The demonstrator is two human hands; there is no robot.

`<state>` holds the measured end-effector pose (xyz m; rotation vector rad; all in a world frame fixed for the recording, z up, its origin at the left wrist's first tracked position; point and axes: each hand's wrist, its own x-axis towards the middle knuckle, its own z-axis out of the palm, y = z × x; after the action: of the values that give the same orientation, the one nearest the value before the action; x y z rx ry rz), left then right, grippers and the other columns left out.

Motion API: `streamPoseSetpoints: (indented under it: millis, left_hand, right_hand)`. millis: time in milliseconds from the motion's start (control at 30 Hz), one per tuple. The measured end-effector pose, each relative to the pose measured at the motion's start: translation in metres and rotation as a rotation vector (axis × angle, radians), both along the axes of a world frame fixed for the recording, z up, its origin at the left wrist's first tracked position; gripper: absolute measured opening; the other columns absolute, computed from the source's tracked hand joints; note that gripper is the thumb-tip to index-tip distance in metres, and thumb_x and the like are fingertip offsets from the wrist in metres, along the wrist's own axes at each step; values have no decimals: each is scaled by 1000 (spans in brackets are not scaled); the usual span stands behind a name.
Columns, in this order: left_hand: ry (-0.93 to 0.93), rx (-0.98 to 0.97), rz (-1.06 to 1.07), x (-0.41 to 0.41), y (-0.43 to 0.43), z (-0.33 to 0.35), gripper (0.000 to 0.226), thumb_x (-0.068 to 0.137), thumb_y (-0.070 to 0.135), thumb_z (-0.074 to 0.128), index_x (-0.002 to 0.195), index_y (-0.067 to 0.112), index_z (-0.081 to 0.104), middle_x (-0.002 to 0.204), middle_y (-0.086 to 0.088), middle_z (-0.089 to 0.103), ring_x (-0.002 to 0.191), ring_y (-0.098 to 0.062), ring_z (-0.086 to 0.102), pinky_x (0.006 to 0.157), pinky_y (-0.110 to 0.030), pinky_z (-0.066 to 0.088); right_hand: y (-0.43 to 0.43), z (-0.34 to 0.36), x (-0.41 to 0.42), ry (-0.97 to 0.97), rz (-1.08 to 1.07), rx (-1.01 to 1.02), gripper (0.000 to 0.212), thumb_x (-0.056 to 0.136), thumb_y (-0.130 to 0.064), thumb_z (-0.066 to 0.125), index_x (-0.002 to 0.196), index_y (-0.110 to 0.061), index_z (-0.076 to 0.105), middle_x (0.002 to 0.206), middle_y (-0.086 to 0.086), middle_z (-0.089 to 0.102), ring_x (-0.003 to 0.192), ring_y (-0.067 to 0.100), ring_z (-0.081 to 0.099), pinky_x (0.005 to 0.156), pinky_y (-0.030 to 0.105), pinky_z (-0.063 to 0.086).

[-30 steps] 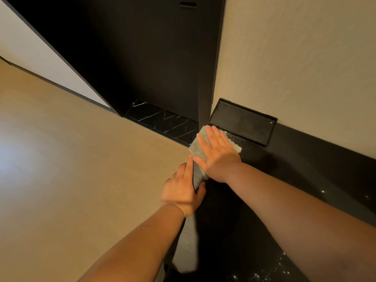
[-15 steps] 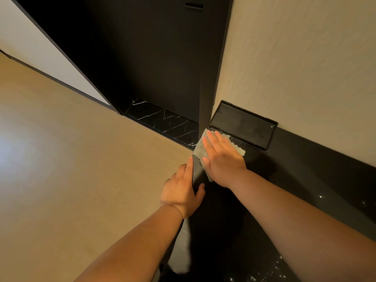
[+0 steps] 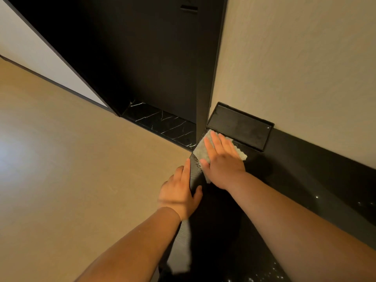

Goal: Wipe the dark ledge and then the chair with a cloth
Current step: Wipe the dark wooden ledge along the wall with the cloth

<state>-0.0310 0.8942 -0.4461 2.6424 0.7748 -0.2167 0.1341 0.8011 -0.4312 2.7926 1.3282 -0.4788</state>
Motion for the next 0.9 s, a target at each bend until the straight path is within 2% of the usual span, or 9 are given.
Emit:
streamPoseSetpoints:
  millis: [67, 133, 267, 467, 633, 733, 833, 900]
  left_hand:
    - [-8, -11, -4, 0, 0, 0, 96, 95, 60, 51, 168, 22, 1, 151, 1, 42, 120, -20, 59, 92, -35, 53]
    - [-8, -23, -7, 1, 1, 0, 96, 95, 60, 51, 168, 22, 1, 151, 1, 42, 120, -20, 58, 92, -35, 53]
    - [2, -21, -3, 1, 1, 1, 96, 96, 61, 50, 168, 22, 0, 152, 1, 42, 120, -20, 58, 91, -35, 54]
    - [-28, -23, -10, -1, 1, -1, 96, 96, 61, 51, 168, 22, 2, 149, 0, 44, 117, -21, 59, 91, -35, 53]
    - [-39, -35, -14, -3, 2, -1, 96, 94, 61, 52, 167, 23, 4, 146, 0, 46, 113, -22, 60, 89, -36, 52]
    - [-24, -37, -10, -2, 1, 1, 95, 96, 60, 52, 168, 23, 1, 148, 0, 45, 116, -22, 59, 89, -36, 52]
    - [-31, -22, -5, 0, 1, 0, 95, 96, 59, 52, 168, 22, 3, 148, 0, 45, 117, -23, 60, 89, -38, 54]
    - [-34, -37, 3, 0, 1, -1, 95, 95, 60, 52, 168, 22, 5, 148, 0, 46, 117, -23, 60, 88, -39, 55]
  right_hand:
    - [10, -4, -4, -38, -47, 0, 77, 102, -54, 31, 164, -12, 10, 171, 13, 3, 156, 34, 8, 127, 50, 12]
    - [6, -4, -13, -55, -60, 4, 77, 103, -53, 32, 164, -10, 12, 171, 15, 6, 155, 35, 9, 127, 50, 12]
    - [-13, -6, -25, -72, -26, -7, 76, 102, -55, 27, 164, -15, 8, 171, 13, 0, 156, 34, 5, 127, 50, 8]
    - [17, -4, -2, -83, -1, 64, 75, 102, -55, 30, 163, -15, 16, 170, 12, 11, 152, 34, 19, 125, 50, 20]
    - [10, -6, 2, -57, 17, 95, 72, 102, -56, 31, 162, -19, 24, 170, 10, 14, 153, 33, 20, 125, 49, 22]
    - [-22, -6, -3, -51, -63, 76, 71, 101, -60, 34, 162, -26, 19, 170, 5, 11, 155, 31, 16, 124, 51, 23]
    - [-37, -5, -6, -47, -125, 63, 72, 101, -62, 36, 161, -29, 14, 171, 3, 8, 156, 31, 10, 125, 53, 19]
    - [-30, -3, -10, -63, -144, 51, 74, 100, -60, 36, 162, -25, 14, 171, 7, 8, 156, 33, 9, 127, 52, 14]
